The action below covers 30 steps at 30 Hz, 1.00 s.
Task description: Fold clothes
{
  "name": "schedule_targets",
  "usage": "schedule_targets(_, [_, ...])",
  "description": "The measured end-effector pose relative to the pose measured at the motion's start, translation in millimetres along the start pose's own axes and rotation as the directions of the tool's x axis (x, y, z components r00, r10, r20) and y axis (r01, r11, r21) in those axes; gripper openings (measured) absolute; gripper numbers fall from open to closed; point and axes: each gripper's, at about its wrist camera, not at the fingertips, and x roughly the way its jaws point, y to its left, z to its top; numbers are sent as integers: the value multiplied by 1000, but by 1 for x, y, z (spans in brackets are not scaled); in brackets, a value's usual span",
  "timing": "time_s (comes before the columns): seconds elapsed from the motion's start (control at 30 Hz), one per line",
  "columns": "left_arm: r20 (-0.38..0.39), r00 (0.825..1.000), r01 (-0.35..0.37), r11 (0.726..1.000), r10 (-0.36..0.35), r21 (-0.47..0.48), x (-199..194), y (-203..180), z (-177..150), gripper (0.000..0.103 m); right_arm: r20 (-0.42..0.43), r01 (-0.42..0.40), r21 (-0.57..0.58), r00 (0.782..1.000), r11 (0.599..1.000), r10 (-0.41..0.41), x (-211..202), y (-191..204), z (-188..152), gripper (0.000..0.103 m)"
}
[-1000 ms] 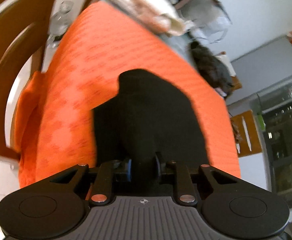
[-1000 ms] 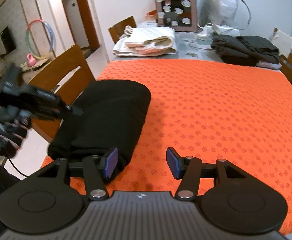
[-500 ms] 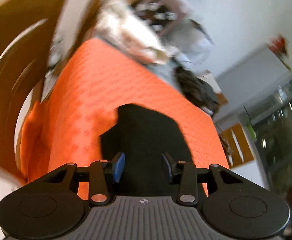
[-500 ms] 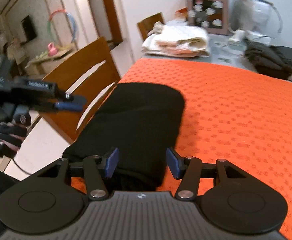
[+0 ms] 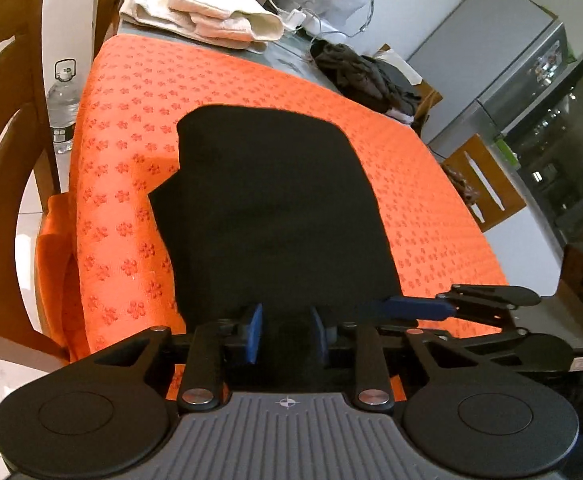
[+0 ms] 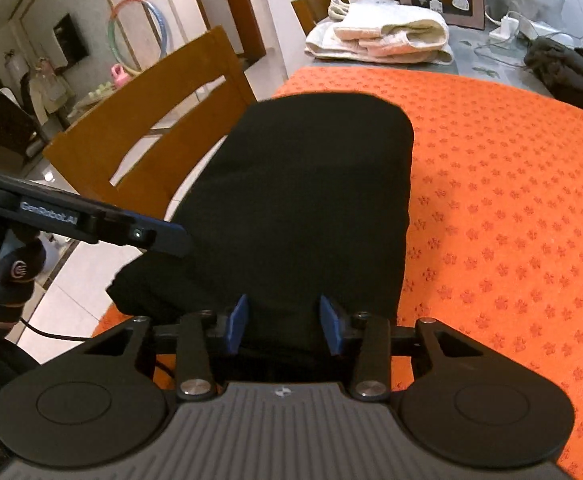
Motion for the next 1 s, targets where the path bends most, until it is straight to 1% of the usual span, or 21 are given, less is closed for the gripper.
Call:
schedule_targets(0.1, [45,999,8,1000,-8,-1,-11,-5,8,33,53,3,-19,999,1000,-2,-18,1,13,46])
schedule_targets(0.2, [91,996,8,1000,-6,-20,-14,-6,21,33,85,14,-37,996,999,-11,-26,-2,32,47])
schedule_targets(0.27, [115,993,3,999,2,-47,-11,-3,33,34,94,27,-48,995,998,-22,-24,-7,45,47])
schedule_targets(0.33, [131,991,-19,998,27,-65,-4,1,44,34,95,46,-57,995,997,-40,-19,-13,59,47])
schedule_targets(0.4, [142,989,-40,997,48,-62,3,3,55,34,101,64,-65,993,996,-58,-10,-20,73,47])
schedule_targets(0.47, [142,987,-62,996,71,-72,11,5,62,34,103,69,-54,993,996,-63,1,-28,85,47])
schedule_targets(0.57, [132,985,-101,990,114,-97,23,9,70,34,95,72,-8,993,997,-71,22,-44,102,47])
schedule_targets(0.7, [109,979,-156,979,171,-131,36,18,72,34,52,83,31,995,996,-85,54,-60,108,47])
schedule_targets(0.8, [87,976,-185,974,197,-129,45,23,70,39,17,89,31,996,996,-90,75,-67,102,47])
schedule_targets(0.9, [71,973,-209,969,220,-132,52,28,67,48,13,84,42,996,996,-85,84,-71,100,52])
schedule_targets(0.97, [73,975,-196,969,209,-150,47,29,68,49,21,77,50,997,996,-78,83,-75,102,55])
schedule_targets(1.0, [74,976,-190,969,204,-158,44,30,68,49,29,73,56,997,996,-74,80,-76,103,58])
